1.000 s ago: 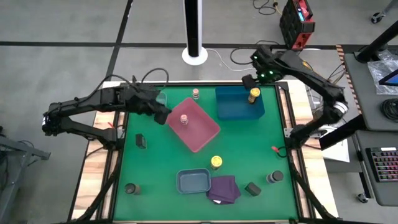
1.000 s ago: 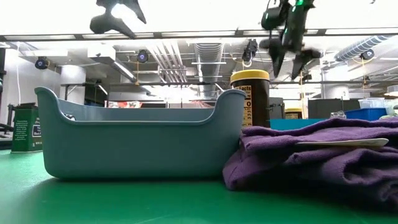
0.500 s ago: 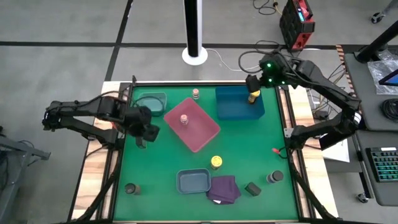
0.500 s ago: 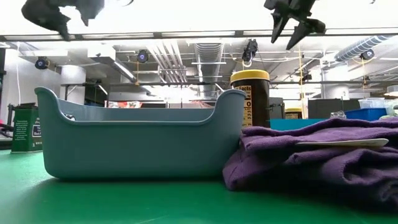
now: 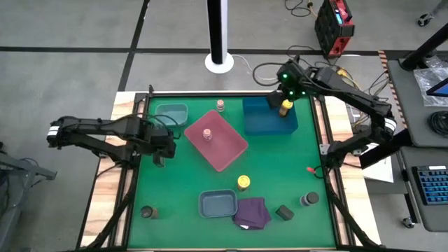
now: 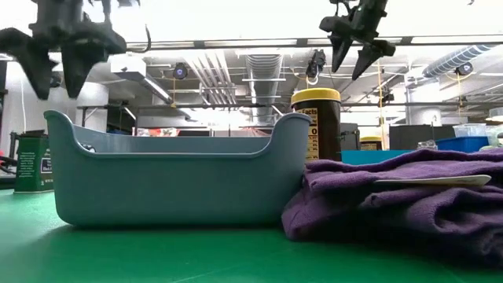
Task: Sort spices by type
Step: Put the top green seasoning can into the green bin
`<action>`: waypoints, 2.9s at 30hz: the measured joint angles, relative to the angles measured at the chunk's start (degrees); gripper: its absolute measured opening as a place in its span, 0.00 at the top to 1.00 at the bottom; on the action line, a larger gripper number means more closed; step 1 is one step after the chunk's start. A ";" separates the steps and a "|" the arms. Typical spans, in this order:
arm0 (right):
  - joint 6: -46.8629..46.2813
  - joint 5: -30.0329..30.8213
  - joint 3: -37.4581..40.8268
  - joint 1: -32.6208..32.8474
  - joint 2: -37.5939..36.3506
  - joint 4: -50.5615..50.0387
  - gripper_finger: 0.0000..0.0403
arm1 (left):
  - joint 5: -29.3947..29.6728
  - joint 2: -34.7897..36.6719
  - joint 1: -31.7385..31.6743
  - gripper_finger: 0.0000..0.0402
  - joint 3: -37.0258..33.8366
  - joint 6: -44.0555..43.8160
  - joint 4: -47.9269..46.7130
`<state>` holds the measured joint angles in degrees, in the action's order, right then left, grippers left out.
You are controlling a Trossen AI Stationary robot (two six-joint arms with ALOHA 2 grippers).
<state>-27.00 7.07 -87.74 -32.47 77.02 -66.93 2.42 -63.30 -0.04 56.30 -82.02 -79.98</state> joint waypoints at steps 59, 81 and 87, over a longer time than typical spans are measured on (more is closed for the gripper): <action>1.07 -1.47 0.00 0.60 1.76 0.39 0.25 | 6.53 -0.14 -2.02 0.72 -0.65 7.30 5.81; 2.58 -1.51 0.01 0.60 1.72 1.90 0.25 | 4.91 -16.64 -51.05 0.73 13.63 52.62 9.42; 3.06 -1.51 0.00 0.60 1.72 1.92 0.25 | 4.31 -20.13 -51.10 0.73 13.30 53.33 13.31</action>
<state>-23.94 5.56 -87.74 -31.88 78.74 -65.01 6.73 -83.43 -51.13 69.60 -28.69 -66.67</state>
